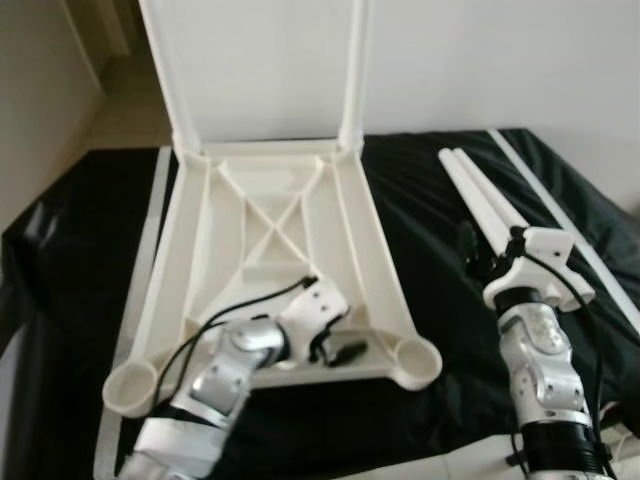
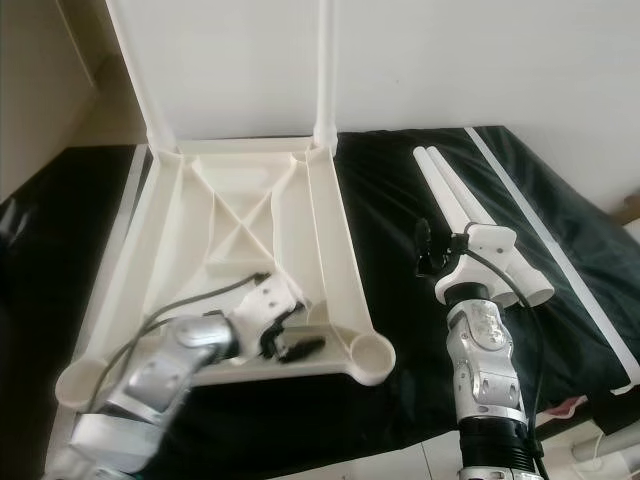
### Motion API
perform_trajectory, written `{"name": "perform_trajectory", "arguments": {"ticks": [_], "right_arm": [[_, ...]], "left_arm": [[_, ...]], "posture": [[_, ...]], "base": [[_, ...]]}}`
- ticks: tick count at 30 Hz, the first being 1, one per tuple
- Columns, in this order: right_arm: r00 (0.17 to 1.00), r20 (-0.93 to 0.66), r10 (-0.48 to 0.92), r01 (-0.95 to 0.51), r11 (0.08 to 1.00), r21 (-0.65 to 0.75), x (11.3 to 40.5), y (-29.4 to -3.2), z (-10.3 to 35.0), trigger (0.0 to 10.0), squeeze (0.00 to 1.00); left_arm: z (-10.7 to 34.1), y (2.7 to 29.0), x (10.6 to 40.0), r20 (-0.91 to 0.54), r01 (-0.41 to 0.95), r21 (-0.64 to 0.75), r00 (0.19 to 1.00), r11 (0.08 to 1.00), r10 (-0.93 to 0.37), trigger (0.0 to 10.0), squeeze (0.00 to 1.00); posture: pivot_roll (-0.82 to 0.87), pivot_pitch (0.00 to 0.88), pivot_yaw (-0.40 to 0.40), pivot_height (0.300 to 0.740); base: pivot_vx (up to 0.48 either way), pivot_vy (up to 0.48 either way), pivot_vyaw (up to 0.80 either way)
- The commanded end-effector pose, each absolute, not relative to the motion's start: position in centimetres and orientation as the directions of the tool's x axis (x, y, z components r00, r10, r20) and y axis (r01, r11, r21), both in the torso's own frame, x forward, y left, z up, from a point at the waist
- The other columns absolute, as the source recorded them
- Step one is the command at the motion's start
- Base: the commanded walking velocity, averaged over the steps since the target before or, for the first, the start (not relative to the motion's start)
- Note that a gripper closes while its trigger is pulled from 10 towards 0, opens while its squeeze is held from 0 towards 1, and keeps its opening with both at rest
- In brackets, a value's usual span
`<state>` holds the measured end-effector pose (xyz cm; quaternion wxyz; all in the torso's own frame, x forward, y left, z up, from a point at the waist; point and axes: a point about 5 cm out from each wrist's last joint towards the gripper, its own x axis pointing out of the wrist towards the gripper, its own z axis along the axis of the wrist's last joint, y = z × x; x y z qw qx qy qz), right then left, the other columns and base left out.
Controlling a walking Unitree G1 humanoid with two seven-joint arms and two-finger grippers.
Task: Building children table
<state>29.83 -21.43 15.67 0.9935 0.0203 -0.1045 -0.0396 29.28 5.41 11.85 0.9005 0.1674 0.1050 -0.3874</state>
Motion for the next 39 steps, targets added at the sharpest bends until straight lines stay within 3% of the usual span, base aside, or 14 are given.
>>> {"name": "perform_trajectory", "arguments": {"ticks": [1,8,10,11,17,30,34,39], "right_arm": [[0.979,0.181,-0.09,0.084,0.996,0.04,29.6,-21.7,15.3,10.0,0.0],[0.983,0.144,-0.115,0.113,0.993,0.024,30.1,-21.7,15.0,10.0,0.0],[0.983,0.119,-0.14,0.139,0.99,0.013,30.5,-21.7,14.7,10.0,0.0],[0.983,0.119,-0.14,0.139,0.99,0.013,30.5,-21.7,14.7,10.0,0.0],[0.979,0.116,-0.168,0.166,0.986,0.027,31.0,-21.7,14.6,10.0,0.0],[0.978,0.134,-0.16,0.157,0.987,0.033,31.8,-21.1,15.0,10.0,0.0],[0.972,0.155,-0.176,0.174,0.984,0.024,31.9,-21.7,15.3,10.0,0.0],[0.966,0.166,-0.197,0.198,0.98,0.014,31.5,-22.1,15.4,10.0,0.0]], "left_arm": [[11.6,6.3,30.2,-0.327,0.632,0.219,0.765,0.743,-0.555,10.0,0.0],[14.0,6.3,30.5,-0.226,0.616,0.181,0.785,0.766,-0.578,10.0,0.0],[16.0,5.9,29.5,-0.127,0.716,0.09,0.698,0.692,-0.705,10.0,0.0],[16.0,5.9,29.5,-0.127,0.716,0.09,0.698,0.692,-0.705,10.0,0.0],[16.7,4.1,27.3,-0.115,0.852,0.1,0.523,0.514,-0.845,10.0,0.0],[17.2,3.4,27.6,-0.088,0.852,0.112,0.521,0.512,-0.849,10.0,0.0],[15.8,6.1,27.1,-0.182,0.845,0.266,0.516,0.464,-0.837,10.0,0.0],[15.4,9.6,27.2,-0.24,0.842,0.283,0.526,0.459,-0.816,10.0,0.0]], "posture": [[-0.06,0.101,-0.071,0.74],[-0.03,0.104,-0.069,0.74],[-0.02,0.094,-0.055,0.74],[-0.02,0.094,-0.055,0.74],[0.01,0.076,-0.04,0.74],[0.02,0.055,-0.034,0.74],[0.02,0.048,-0.012,0.74],[0.0,0.054,0.002,0.74]], "base": [[0.0,0.0,0.0],[0.0,0.0,0.0],[0.0,0.0,0.0],[0.0,0.0,0.0],[0.0,0.0,0.0],[0.0,0.0,0.0],[0.0,0.0,0.0],[0.0,0.0,0.0]]}}
